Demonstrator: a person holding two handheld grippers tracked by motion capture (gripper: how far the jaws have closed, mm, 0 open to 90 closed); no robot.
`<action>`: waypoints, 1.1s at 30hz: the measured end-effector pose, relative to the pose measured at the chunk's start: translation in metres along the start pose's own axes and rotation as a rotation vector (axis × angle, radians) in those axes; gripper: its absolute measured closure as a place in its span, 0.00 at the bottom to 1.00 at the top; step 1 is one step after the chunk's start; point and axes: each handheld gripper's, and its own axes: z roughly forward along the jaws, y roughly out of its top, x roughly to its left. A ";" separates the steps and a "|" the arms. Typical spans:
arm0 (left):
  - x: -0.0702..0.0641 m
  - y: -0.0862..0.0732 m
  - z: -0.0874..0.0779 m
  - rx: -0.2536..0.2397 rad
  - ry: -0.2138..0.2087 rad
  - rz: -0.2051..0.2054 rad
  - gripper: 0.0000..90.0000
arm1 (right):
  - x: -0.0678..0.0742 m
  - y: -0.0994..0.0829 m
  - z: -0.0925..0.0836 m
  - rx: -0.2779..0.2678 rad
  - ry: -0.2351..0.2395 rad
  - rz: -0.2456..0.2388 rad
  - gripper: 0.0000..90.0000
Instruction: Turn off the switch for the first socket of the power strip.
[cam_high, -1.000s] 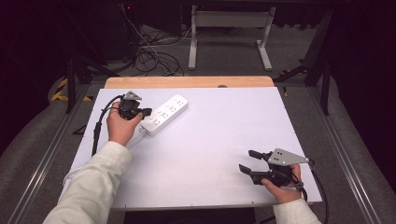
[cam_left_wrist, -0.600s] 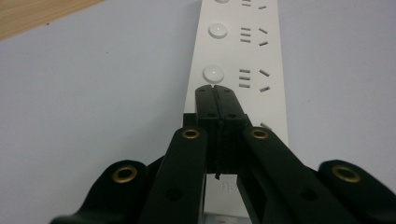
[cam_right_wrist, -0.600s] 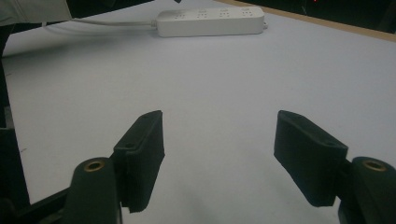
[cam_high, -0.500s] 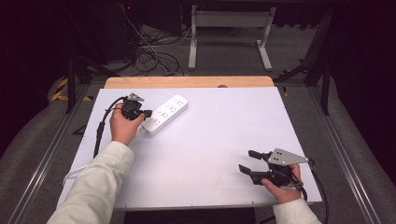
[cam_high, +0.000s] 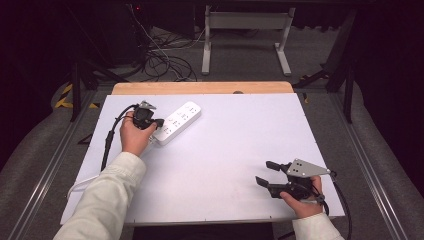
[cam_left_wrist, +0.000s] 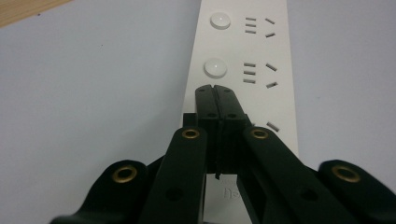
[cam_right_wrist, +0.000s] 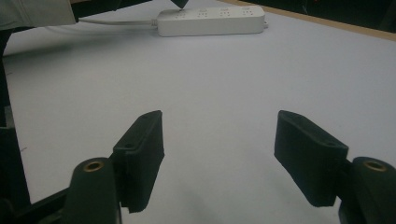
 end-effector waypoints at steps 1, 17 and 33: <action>0.000 0.000 0.000 -0.001 0.001 0.004 1.00 | 0.000 0.000 0.000 0.000 0.000 0.000 0.38; 0.000 -0.002 0.003 -0.001 0.020 0.018 1.00 | 0.000 0.000 0.000 0.001 0.001 0.001 0.38; -0.001 -0.004 0.005 -0.001 0.031 0.041 1.00 | 0.000 0.000 0.000 0.000 0.002 0.002 0.37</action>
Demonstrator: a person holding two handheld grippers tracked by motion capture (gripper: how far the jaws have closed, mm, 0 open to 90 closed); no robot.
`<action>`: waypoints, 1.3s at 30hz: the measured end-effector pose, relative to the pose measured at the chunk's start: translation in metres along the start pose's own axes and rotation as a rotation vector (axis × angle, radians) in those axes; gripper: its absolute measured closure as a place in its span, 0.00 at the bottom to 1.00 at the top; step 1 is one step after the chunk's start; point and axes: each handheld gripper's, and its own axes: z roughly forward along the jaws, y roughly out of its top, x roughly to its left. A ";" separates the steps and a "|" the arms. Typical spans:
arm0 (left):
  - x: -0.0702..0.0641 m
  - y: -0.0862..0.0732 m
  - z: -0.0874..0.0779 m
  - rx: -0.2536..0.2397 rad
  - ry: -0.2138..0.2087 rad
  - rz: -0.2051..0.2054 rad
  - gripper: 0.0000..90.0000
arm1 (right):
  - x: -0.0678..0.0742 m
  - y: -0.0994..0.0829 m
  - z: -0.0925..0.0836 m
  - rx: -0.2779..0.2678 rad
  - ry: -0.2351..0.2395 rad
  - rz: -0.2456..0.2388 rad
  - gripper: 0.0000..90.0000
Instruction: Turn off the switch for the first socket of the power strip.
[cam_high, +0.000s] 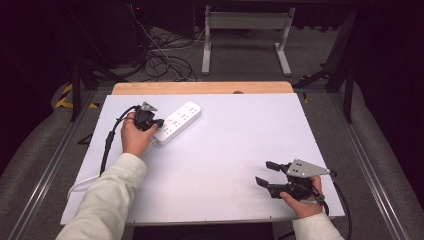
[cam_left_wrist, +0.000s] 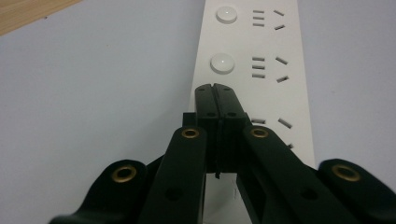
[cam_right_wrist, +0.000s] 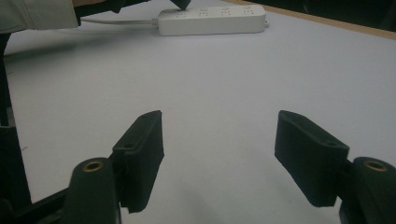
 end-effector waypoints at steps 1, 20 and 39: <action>0.000 0.000 0.000 0.000 0.000 0.000 1.00 | 0.000 0.000 0.000 0.001 -0.001 0.000 0.37; -0.003 -0.003 0.001 -0.021 0.015 -0.024 1.00 | 0.000 0.000 0.000 0.002 0.000 0.000 0.37; -0.008 -0.001 0.001 -0.008 0.057 -0.012 1.00 | 0.000 0.000 -0.001 0.002 0.001 -0.002 0.37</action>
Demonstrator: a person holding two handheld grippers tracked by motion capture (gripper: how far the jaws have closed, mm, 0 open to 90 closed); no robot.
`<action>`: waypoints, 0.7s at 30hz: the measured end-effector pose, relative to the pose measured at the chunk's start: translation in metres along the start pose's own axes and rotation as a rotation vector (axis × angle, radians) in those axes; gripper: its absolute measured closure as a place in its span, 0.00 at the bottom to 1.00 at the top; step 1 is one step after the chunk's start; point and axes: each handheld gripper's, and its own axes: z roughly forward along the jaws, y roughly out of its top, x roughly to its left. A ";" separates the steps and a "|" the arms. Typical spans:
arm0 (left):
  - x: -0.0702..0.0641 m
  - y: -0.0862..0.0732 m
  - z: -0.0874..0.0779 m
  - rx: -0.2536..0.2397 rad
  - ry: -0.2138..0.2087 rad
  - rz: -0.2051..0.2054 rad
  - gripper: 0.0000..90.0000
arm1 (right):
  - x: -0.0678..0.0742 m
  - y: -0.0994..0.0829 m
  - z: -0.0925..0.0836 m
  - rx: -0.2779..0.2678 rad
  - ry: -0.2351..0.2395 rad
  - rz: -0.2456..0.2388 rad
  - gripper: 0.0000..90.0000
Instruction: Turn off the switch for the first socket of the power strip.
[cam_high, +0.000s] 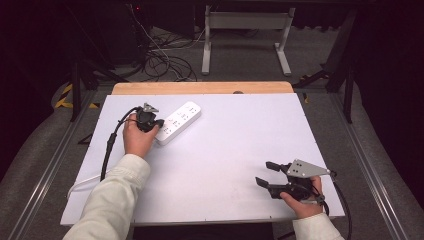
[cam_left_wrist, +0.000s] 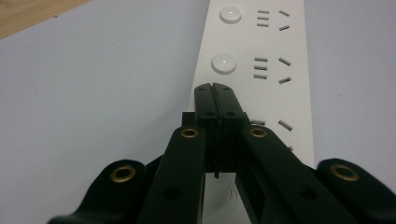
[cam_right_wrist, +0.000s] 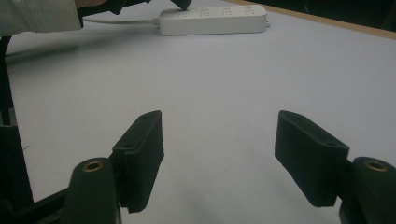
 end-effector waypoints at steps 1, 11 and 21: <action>0.000 0.000 0.000 0.002 0.000 -0.001 1.00 | 0.000 0.000 0.000 0.000 0.000 0.000 0.37; -0.006 0.001 0.000 0.009 0.041 0.028 1.00 | 0.000 0.000 0.001 0.003 0.005 -0.001 0.37; -0.006 0.000 0.000 0.004 0.033 0.002 1.00 | 0.000 0.000 0.001 0.005 0.005 -0.001 0.37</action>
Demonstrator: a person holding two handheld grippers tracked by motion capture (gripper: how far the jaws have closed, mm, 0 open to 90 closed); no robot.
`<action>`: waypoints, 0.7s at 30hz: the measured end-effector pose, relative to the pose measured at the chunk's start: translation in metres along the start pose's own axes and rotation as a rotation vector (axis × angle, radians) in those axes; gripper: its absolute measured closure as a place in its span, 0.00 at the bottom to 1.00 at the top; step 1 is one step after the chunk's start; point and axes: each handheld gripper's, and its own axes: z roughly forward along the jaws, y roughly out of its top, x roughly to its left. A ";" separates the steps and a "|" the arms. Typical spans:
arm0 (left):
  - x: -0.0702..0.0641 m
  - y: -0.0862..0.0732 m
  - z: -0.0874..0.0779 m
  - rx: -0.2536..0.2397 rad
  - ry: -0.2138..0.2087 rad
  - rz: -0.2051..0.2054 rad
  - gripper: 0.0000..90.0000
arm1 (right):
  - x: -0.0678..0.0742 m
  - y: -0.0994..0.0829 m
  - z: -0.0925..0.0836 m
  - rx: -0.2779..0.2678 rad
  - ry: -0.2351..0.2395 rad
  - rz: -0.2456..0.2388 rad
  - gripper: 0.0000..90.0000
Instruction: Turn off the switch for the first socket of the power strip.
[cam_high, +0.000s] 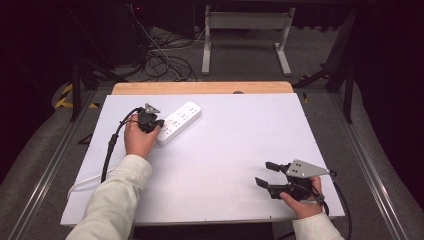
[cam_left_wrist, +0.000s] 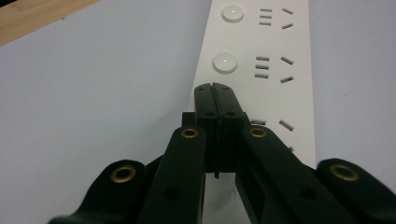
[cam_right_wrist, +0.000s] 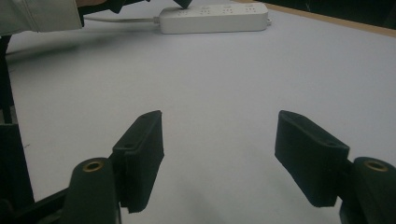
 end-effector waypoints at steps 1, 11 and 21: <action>0.000 0.000 0.000 -0.001 0.002 0.001 1.00 | 0.000 0.000 0.000 0.000 0.000 0.000 0.37; 0.005 -0.002 -0.004 -0.026 -0.018 -0.032 1.00 | 0.000 0.000 0.000 0.000 0.001 0.002 0.37; 0.001 0.005 -0.023 -0.099 -0.057 -0.023 1.00 | 0.000 0.000 0.000 -0.004 -0.001 0.005 0.37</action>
